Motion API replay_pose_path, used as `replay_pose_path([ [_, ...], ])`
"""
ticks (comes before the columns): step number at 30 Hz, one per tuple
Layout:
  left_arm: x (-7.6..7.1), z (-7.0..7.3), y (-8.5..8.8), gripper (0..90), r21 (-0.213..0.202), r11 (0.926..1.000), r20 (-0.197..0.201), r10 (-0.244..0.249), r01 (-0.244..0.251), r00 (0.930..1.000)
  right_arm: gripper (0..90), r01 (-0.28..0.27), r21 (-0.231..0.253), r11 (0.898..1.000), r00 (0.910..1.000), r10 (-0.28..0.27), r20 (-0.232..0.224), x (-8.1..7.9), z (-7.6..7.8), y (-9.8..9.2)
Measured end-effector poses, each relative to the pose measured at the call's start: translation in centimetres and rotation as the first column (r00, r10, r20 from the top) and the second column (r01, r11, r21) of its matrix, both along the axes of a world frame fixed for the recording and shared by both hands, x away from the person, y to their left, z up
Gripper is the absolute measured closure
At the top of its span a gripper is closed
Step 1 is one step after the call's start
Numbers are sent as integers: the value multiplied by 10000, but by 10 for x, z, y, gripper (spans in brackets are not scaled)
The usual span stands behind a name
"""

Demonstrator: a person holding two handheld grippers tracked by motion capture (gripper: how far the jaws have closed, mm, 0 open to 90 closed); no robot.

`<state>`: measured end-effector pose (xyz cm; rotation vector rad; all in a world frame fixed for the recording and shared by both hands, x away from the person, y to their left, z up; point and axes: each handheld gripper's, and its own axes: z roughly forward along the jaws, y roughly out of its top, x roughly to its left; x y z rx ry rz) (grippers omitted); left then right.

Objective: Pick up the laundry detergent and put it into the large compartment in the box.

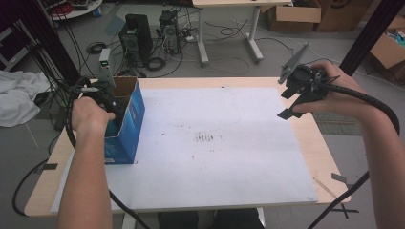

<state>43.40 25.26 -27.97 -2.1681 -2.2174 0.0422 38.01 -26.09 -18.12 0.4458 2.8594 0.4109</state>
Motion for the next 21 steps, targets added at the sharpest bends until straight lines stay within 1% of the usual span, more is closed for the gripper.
replay_pose_path([
  [3,0,0,0,375,-10,10000,86,-7,7,10000,291,4,31,10000,10000,-5,9,0,0,0],
  [5,0,0,0,375,4,10000,26,-23,23,10000,291,-4,15,10000,10000,4,-7,0,0,0],
  [21,-3,-2,-2,372,98,9999,33,-31,30,10000,291,14,35,10000,10000,-14,12,-3,1,-2],
])
